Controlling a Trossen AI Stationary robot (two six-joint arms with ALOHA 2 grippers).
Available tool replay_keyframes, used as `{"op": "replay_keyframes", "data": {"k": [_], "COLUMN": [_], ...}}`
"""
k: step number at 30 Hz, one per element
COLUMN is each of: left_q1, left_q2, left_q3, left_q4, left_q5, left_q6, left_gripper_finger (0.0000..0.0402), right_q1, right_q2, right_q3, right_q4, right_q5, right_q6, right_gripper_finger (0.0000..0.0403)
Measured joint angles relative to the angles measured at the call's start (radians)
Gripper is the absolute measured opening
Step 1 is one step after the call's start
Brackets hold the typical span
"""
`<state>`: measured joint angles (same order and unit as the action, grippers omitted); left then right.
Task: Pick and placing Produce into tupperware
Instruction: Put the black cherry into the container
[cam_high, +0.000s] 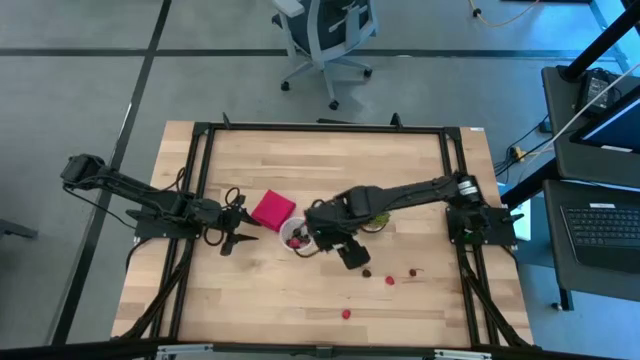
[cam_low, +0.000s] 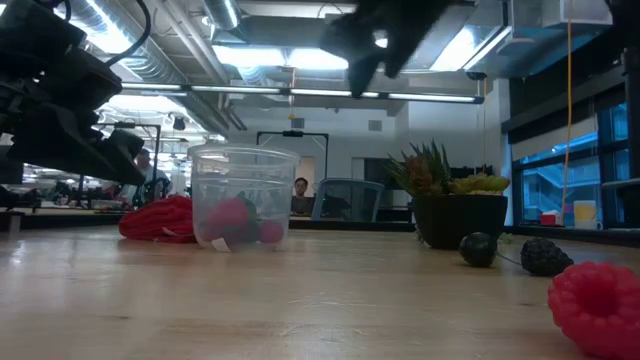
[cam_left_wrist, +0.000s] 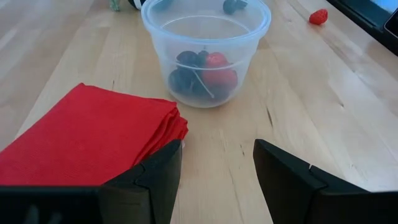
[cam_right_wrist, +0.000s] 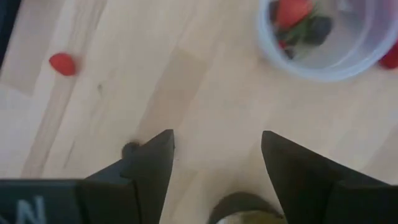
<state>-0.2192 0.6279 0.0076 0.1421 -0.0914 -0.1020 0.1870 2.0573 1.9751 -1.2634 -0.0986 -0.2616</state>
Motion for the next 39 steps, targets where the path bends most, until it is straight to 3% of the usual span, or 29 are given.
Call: {"op": "replay_keyframes", "data": {"k": [9,16,33,39], "left_q1": [0.000,0.000,0.001,0.001], "left_q2": [0.000,0.000,0.000,0.000], "left_q3": [0.000,0.000,0.000,0.000], "left_q4": [0.000,0.000,0.000,0.000], "left_q5": [0.000,0.000,-0.048,-0.049], "left_q6": [0.031,0.034,0.034,0.034], "left_gripper_finger": [0.0192,0.0192,0.0192,0.0192], "right_q1": [0.116,0.147,0.145,0.145], "right_q2": [-0.217,-0.233,-0.227,-0.223], "right_q3": [-0.492,-0.745,-0.933,-0.936], "right_q4": [0.346,0.636,0.799,0.839], "right_q5": [0.069,0.081,0.083,0.084], "right_q6": [0.172,0.232,0.316,0.311], "right_gripper_finger": [0.0244,0.0244,0.0243,0.0211]}}
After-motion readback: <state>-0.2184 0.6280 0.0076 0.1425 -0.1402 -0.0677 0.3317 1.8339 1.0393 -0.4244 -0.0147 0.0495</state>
